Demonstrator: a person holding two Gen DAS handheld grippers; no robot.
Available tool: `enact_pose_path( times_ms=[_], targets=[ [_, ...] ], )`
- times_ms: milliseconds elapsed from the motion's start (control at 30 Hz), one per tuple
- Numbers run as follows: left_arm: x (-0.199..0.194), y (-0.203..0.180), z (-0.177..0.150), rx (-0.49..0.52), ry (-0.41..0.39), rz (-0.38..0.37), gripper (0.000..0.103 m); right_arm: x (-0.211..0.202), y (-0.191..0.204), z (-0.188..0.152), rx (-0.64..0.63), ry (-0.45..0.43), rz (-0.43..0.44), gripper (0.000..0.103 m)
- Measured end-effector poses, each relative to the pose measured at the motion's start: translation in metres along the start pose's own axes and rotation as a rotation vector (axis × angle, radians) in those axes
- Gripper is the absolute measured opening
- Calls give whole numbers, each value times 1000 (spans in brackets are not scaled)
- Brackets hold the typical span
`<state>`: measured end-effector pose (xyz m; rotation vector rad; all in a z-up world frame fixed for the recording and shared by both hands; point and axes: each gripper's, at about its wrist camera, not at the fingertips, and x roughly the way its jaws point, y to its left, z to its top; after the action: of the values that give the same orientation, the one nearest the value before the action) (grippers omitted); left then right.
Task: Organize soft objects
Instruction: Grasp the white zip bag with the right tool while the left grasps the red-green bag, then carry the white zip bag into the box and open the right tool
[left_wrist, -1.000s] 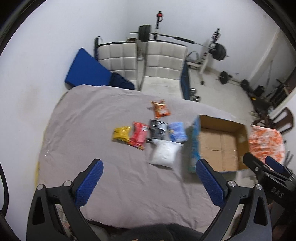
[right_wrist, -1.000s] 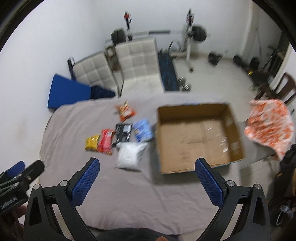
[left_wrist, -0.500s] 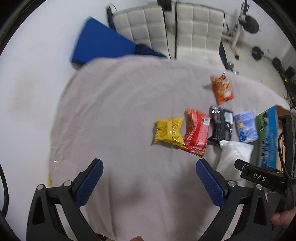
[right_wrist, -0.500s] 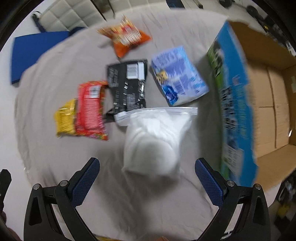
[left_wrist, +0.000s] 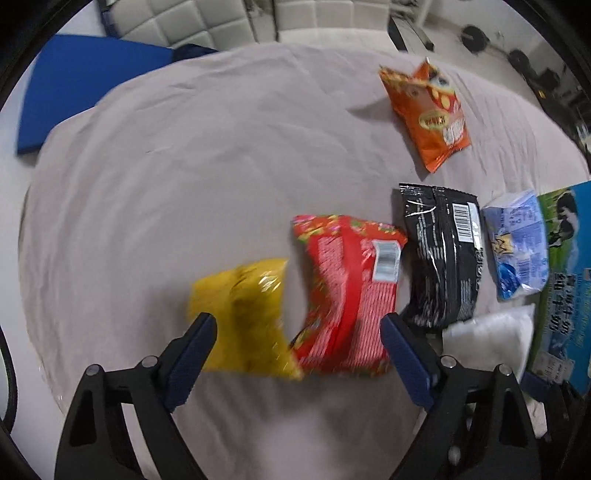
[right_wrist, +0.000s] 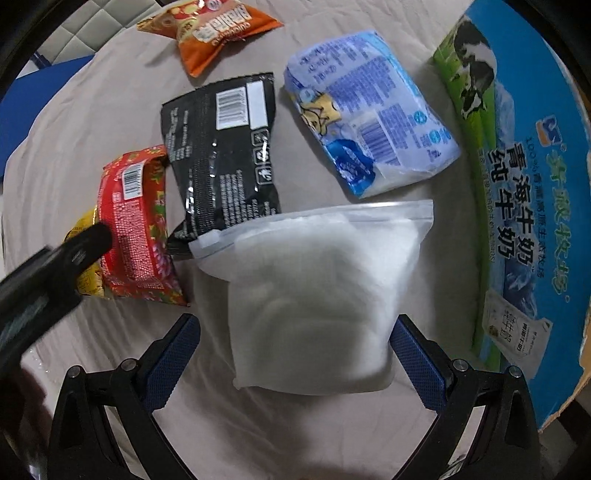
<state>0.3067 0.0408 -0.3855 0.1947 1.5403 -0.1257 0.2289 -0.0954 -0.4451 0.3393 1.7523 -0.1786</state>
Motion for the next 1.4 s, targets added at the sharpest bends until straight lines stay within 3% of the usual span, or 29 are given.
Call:
enact_pose_path(
  times_ms=[133, 233, 333, 433, 633, 933, 1033, 1167, 1400],
  targets=[
    [15, -17, 17, 67, 7, 32, 89, 15, -9, -1, 13, 22, 4, 103],
    [25, -29, 24, 109, 47, 3, 62, 10, -8, -4, 11, 34, 5, 103],
    [34, -32, 25, 125, 82, -18, 50, 23, -7, -4, -2, 33, -17, 103],
    [32, -30, 18, 119, 68, -12, 46, 29, -1, 2, -21, 30, -80, 86],
    [30, -17, -20, 80, 80, 0, 42, 31, -9, -3, -65, 33, -61, 77],
    [16, 1, -125, -13, 96, -30, 42, 62, -23, -61, -182, 132, -79, 76],
    [19, 5, -158, -39, 105, -35, 45, 73, -26, -74, -209, 128, -106, 77],
    [34, 3, -169, -58, 110, -23, 47, 84, -24, -73, -212, 116, -134, 80],
    [57, 4, -167, -63, 86, -17, 48, 65, -10, -75, -220, 102, -157, 80]
  ],
)
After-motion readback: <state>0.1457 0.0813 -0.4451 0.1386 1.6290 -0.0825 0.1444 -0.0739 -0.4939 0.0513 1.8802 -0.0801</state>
